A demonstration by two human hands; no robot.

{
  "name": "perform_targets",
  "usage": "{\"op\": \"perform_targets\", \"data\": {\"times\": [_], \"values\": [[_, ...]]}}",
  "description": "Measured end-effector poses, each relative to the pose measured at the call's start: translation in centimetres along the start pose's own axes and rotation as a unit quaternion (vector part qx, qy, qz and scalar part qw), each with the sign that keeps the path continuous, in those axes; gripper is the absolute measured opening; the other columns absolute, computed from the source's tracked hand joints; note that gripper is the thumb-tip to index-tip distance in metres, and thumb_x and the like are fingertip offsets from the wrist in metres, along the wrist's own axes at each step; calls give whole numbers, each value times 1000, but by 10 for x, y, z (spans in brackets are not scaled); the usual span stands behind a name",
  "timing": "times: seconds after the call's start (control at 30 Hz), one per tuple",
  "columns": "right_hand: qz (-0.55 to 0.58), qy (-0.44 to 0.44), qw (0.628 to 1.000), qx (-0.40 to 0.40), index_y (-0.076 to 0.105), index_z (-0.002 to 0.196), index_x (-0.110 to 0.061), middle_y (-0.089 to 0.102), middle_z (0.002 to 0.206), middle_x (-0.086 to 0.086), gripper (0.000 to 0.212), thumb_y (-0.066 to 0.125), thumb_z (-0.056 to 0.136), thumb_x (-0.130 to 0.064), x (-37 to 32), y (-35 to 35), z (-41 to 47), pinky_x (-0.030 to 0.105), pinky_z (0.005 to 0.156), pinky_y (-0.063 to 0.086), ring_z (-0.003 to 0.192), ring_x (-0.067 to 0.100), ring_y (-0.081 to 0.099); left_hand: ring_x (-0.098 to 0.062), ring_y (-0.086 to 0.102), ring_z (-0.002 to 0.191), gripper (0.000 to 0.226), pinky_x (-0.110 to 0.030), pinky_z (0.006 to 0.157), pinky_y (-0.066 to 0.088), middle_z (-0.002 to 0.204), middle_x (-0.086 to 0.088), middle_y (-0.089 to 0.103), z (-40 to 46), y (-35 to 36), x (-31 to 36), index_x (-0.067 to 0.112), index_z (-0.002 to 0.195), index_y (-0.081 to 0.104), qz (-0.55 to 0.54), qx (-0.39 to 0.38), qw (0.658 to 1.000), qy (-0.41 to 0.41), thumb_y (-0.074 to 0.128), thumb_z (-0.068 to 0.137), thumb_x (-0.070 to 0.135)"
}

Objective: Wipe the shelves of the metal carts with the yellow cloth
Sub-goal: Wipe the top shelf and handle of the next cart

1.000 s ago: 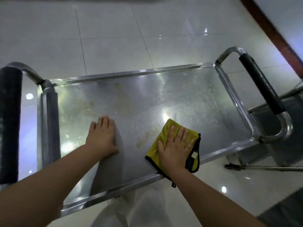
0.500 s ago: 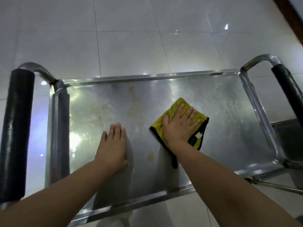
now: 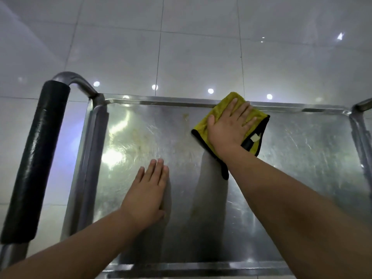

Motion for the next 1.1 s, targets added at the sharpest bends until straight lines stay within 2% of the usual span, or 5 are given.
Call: {"op": "perform_targets", "data": {"times": [0.1,0.3,0.53,0.83,1.1], "values": [[-9,-50,999,2,-10,151,-4,-12,156,28,84,23,94,-56,-17,1,5,60,114,-9,144,42,-15,-24,-36,129,113,-38,107,-19,141,-9,-41,3,-2,-7,11,132,-36,3,-5,1000,-14,59,85,51],[-76,-291,954,-2,-8,153,-14,-12,158,22,84,6,85,-62,-57,6,-8,55,114,-12,146,36,-16,-25,-25,141,115,-36,109,-14,150,-9,-32,4,-9,-16,10,144,-25,12,-13,1000,-24,60,82,55],[-87,-386,918,-8,-9,150,-24,-7,160,13,77,7,85,-63,-49,16,-65,49,116,-12,147,27,-12,-26,-21,143,114,-36,111,-13,154,-11,-27,2,-11,-13,9,147,-22,10,4,1000,-12,61,82,54],[-50,-326,944,17,16,153,-19,10,160,15,78,31,88,-59,-6,30,-169,55,116,8,148,30,5,-25,-16,145,113,-38,118,-2,156,-10,-22,-10,-10,-11,10,149,-17,3,18,1000,15,59,80,58],[-34,-95,994,34,19,152,-15,21,157,18,76,33,89,-55,18,44,-262,54,115,8,146,32,12,-30,3,146,98,-40,118,8,158,-17,-3,-35,-20,-25,3,150,-4,99,28,994,44,50,86,53]]}}
Point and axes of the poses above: each hand's wrist, its own z-axis towards the middle knuckle, its own y-axis out of the palm, x = y × z, the point moved 9 cm from there along z, towards the middle knuckle
